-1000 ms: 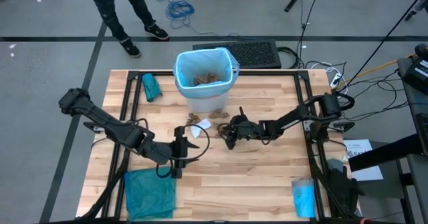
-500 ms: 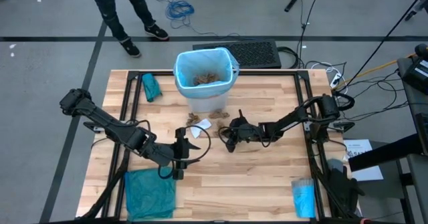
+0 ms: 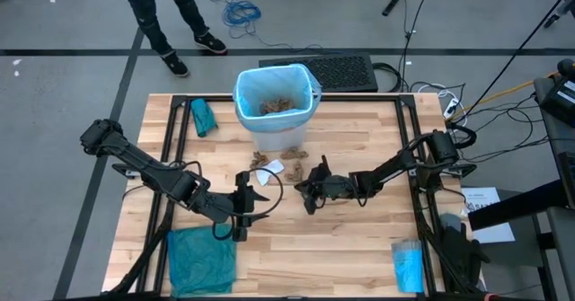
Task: Place trash/remove bag and relplace
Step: Put the brown paper into the blue trash bag inside the white trash bin
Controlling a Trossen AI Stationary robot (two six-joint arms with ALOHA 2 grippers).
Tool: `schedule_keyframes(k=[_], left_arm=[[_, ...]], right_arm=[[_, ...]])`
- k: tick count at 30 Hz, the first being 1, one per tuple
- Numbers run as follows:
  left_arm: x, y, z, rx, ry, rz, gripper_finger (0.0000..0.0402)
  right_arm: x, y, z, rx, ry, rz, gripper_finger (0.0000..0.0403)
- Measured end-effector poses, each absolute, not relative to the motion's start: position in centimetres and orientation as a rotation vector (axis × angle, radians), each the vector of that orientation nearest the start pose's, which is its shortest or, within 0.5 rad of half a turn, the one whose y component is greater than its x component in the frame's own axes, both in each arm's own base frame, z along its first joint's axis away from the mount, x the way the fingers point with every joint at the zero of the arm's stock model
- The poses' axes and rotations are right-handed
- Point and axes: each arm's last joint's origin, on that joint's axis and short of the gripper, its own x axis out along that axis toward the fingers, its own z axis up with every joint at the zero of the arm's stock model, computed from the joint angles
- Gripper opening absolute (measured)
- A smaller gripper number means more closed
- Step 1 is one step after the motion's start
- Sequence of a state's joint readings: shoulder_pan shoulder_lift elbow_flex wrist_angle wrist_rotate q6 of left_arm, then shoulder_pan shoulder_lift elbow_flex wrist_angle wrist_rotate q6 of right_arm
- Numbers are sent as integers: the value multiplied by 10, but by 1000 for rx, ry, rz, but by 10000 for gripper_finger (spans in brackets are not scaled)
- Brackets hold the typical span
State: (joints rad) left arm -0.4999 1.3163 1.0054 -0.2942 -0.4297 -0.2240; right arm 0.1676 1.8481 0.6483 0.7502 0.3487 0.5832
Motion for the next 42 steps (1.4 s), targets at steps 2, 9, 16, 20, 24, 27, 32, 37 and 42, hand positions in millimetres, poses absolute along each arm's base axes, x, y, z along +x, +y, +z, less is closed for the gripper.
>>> schedule_keyframes(k=[2, 9, 16, 20, 24, 27, 32, 37, 42], left_arm=[[254, -125, 288, 51, 544, -6, 201], [254, -125, 287, 46, 547, -11, 201], [254, -125, 288, 47, 548, -11, 201], [254, -125, 288, 46, 546, -11, 201], [254, -125, 288, 47, 547, -11, 201], [254, -125, 288, 49, 547, -12, 201], [254, -125, 288, 49, 546, -12, 201], [254, -125, 288, 47, 544, -12, 201], [254, -125, 288, 47, 542, -11, 201]], right_arm=[[319, 42, 108, 446, 380, -328, 0], [320, 31, 114, 430, 358, -344, 50], [318, 18, 121, 445, 371, -388, 169], [314, 8, 113, 510, 441, -466, 212], [311, 2, 108, 539, 481, -509, 227], [312, 2, 110, 544, 460, -501, 227], [313, 2, 111, 546, 451, -491, 219], [313, 3, 108, 555, 463, -476, 215], [315, 7, 100, 567, 467, -470, 215]])
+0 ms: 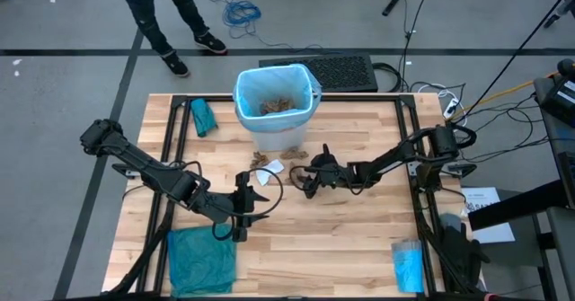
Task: Place trash/remove bag and relplace
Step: Put the brown paper into the blue trash bag inside the white trash bin
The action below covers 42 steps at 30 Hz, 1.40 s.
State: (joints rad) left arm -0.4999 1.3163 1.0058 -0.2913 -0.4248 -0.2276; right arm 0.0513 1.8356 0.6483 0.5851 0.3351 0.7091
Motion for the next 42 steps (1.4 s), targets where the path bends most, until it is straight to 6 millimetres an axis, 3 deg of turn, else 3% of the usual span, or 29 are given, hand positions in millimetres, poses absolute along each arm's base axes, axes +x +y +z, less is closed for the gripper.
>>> schedule_keyframes(k=[10, 14, 19, 26, 32, 37, 42], left_arm=[[254, -125, 288, 44, 535, -7, 201], [254, -125, 289, 41, 534, -6, 201], [254, -125, 289, 42, 535, -7, 201], [252, -128, 288, 49, 541, -18, 201], [242, -138, 283, 72, 597, -50, 201], [230, -146, 277, 31, 681, -47, 201], [223, -154, 277, 22, 667, -20, 201]], right_arm=[[327, 8, 89, 588, 410, -453, 203], [332, 8, 84, 583, 432, -465, 150], [331, 17, 84, 532, 455, -423, 25], [330, 39, 106, 482, 404, -321, 4], [323, 57, 157, 419, 272, -210, 1], [312, 57, 222, 307, 168, -180, 1], [313, 47, 290, 130, 203, -238, 0]])
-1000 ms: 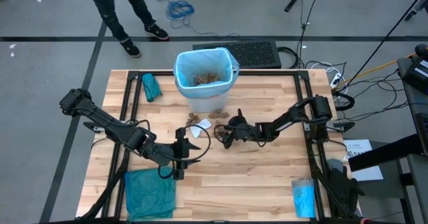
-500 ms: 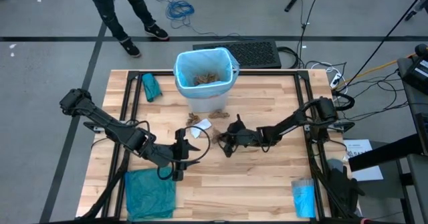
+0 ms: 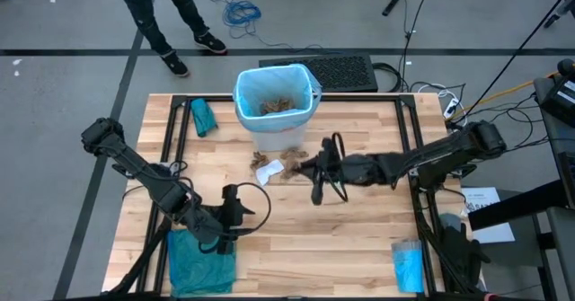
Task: Place trash/remove bag and relplace
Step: Put the brown paper into the blue trash bag inside the white trash bin
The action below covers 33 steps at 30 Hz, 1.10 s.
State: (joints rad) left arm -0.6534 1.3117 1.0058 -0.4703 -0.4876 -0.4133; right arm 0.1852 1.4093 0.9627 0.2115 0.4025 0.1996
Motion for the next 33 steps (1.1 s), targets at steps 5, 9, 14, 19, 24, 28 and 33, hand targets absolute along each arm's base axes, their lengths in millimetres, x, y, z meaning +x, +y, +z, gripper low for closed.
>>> schedule_keyframes(k=[5, 9, 14, 19, 24, 28, 33], left_arm=[[223, -155, 279, 41, 610, 48, 201], [224, -154, 278, 55, 598, 82, 201], [229, -158, 271, 72, 617, 89, 201], [237, -163, 259, 92, 636, 101, 201], [243, -165, 249, 109, 660, 117, 201], [246, -165, 248, 99, 650, 121, 201], [247, -166, 248, 93, 642, 118, 201]], right_arm=[[328, 21, 354, -22, 229, -317, 0], [338, -8, 391, -96, 237, -386, 0], [346, -55, 416, -84, 240, -419, 0], [358, -104, 406, 1, 291, -451, 0], [370, -147, 377, 121, 360, -447, 0], [376, -164, 357, 212, 406, -433, 15], [381, -166, 348, 230, 434, -425, 71]])
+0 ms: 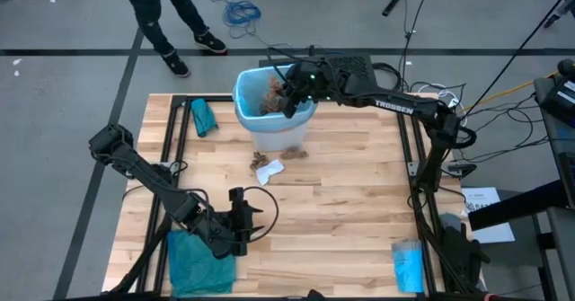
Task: Place trash/remove bag and relplace
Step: Put the brown paper into the blue trash bag inside the white trash bin
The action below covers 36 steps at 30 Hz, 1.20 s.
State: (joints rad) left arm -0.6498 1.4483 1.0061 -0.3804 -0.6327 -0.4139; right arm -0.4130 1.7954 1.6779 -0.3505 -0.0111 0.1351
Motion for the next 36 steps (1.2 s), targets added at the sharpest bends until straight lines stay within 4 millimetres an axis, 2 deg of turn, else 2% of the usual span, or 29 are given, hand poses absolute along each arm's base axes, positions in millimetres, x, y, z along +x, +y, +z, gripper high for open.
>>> schedule_keyframes(k=[5, 9, 13, 16, 19, 25, 30, 36], left_arm=[[247, -166, 248, 94, 643, 118, 201], [247, -166, 248, 95, 644, 119, 201], [247, -166, 248, 95, 644, 119, 201], [247, -166, 248, 95, 644, 119, 201], [248, -164, 248, 94, 644, 124, 201], [251, -159, 248, 86, 643, 145, 201], [257, -150, 249, 77, 639, 176, 201], [267, -139, 251, 63, 608, 206, 201]], right_arm=[[381, -162, 354, 218, 411, -391, 134], [376, -159, 368, 195, 346, -383, 168], [365, -154, 383, 204, 311, -355, 182], [351, -141, 403, 211, 274, -277, 180], [334, -118, 421, 187, 289, -199, 173], [299, -55, 436, 96, 435, -119, 162], [279, -1, 437, 24, 552, -112, 160], [266, 56, 436, -80, 562, -150, 160]])
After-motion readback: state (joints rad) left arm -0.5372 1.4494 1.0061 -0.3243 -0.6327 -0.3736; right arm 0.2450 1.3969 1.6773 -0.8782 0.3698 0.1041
